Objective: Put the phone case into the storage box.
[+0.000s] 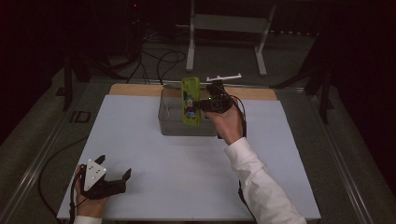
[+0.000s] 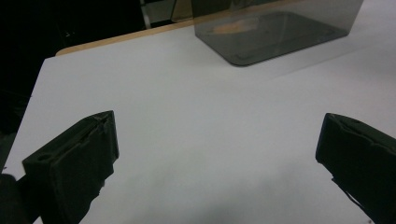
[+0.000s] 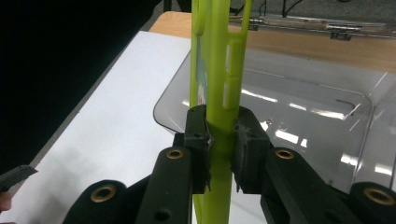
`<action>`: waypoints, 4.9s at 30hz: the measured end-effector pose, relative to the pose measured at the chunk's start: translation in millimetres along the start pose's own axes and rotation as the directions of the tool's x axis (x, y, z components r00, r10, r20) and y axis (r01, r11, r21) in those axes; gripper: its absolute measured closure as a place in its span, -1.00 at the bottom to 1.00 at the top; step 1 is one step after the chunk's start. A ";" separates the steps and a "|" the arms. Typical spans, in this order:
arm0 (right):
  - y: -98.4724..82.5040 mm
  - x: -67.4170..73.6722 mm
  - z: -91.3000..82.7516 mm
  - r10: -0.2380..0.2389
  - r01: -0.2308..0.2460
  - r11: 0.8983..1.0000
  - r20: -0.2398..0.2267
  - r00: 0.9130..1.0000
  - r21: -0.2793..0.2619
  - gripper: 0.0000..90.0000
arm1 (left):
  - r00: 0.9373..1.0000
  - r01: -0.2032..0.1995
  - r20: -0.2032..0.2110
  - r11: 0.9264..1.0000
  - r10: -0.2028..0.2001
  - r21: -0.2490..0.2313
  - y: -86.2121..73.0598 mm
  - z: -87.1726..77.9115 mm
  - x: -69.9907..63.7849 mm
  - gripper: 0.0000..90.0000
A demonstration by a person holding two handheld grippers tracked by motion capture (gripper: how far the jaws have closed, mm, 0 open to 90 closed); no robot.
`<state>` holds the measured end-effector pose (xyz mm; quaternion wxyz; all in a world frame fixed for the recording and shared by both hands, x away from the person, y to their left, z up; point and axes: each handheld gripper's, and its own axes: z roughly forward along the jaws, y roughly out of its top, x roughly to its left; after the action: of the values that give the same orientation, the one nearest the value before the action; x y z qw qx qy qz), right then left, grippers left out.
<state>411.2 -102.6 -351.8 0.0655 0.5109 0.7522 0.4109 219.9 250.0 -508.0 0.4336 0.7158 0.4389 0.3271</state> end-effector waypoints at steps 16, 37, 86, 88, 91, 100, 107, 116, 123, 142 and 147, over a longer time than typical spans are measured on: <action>7.7 -2.7 7.1 0.002 -0.003 1.000 0.040 0.999 0.027 0.74 | 1.000 -0.007 0.002 1.000 0.007 0.001 0.0 -0.2 -0.6 -1.00; 19.4 -14.0 9.1 0.021 -0.024 0.999 0.092 0.996 0.040 0.74 | 1.000 -0.010 0.004 1.000 0.010 0.004 -0.1 0.4 -0.7 -1.00; 28.6 -49.7 21.1 0.088 -0.109 0.990 0.209 0.974 0.092 0.74 | 1.000 -0.021 0.013 1.000 0.021 0.012 -0.3 1.5 -2.0 -1.00; 26.8 -51.6 21.8 0.083 -0.106 0.990 0.215 0.973 0.097 0.74 | 1.000 -0.021 0.012 1.000 0.021 0.011 -0.3 1.3 -1.8 -1.00; 25.0 -54.5 22.7 0.088 -0.113 0.988 0.219 0.972 0.104 0.74 | 1.000 -0.023 0.012 1.000 0.023 0.010 -0.3 1.4 -1.9 -1.00; 21.9 -63.0 24.8 0.101 -0.129 0.986 0.231 0.968 0.109 0.74 | 1.000 -0.021 0.011 1.000 0.021 0.008 -0.1 1.1 -2.0 -1.00; 22.0 -66.5 26.7 0.105 -0.135 0.984 0.246 0.964 0.112 0.73 | 1.000 -0.020 0.011 1.000 0.020 0.007 -0.1 1.0 -2.0 -1.00; 21.8 -71.8 32.0 0.113 -0.147 0.982 0.257 0.960 0.119 0.73 | 1.000 -0.019 0.009 1.000 0.019 0.004 0.0 0.7 -1.8 -1.00; 21.6 -74.9 38.0 0.112 -0.150 0.981 0.268 0.957 0.126 0.73 | 1.000 -0.020 0.010 1.000 0.020 0.003 0.1 0.5 -1.8 -1.00; 18.9 -80.2 50.1 0.119 -0.168 0.974 0.286 0.951 0.151 0.73 | 1.000 -0.017 0.010 1.000 0.017 0.001 0.1 0.5 -2.1 -1.00; 17.8 -81.3 52.6 0.120 -0.172 0.972 0.292 0.949 0.161 0.73 | 1.000 -0.017 0.010 1.000 0.017 0.001 0.1 0.2 -2.0 -1.00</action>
<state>489.3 -138.0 -400.2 0.0927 0.6222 0.7302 0.2666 219.3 248.1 -508.2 0.4326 0.7215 0.4307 0.3268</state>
